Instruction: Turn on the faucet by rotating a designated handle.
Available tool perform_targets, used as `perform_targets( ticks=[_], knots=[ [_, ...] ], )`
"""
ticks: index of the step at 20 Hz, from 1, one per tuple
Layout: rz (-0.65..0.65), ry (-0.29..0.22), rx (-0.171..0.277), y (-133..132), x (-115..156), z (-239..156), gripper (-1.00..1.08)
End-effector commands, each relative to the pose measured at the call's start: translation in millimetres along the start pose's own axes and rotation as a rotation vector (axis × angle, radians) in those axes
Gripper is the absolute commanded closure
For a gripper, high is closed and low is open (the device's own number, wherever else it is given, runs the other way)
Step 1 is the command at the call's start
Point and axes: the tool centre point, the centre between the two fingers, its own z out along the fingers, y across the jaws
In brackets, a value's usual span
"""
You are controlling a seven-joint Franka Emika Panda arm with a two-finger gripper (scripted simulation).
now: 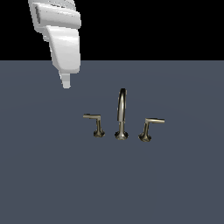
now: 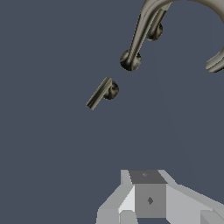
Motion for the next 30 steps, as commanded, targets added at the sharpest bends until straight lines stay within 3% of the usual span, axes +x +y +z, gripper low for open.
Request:
perform_targets(
  ticks=[1,30],
  knots=[
    [0.048,0.001,0.002,-8.5,4.6,10.8,1.08],
    [0.601,0.026,0.003,-81.2,90.9,132.7,1.08]
  ],
)
